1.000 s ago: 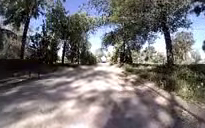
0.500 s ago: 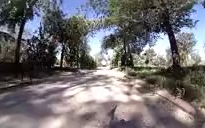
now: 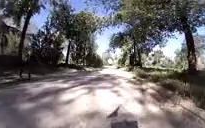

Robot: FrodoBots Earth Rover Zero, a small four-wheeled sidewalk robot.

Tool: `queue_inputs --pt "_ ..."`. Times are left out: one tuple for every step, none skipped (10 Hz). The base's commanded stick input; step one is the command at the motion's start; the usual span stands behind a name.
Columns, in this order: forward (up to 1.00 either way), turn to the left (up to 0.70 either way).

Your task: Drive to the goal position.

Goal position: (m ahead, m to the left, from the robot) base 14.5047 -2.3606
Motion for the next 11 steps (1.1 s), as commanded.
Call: queue_inputs --pt "1.00 0.03" --pt "1.00 0.03" --pt "1.00 0.03" --pt "1.00 0.03" --pt "1.00 0.03" --pt "1.00 0.03" --pt "1.00 -0.04" --pt "1.00 -0.37" --pt "1.00 -0.37" --pt "1.00 -0.01" --pt "1.00 0.03"
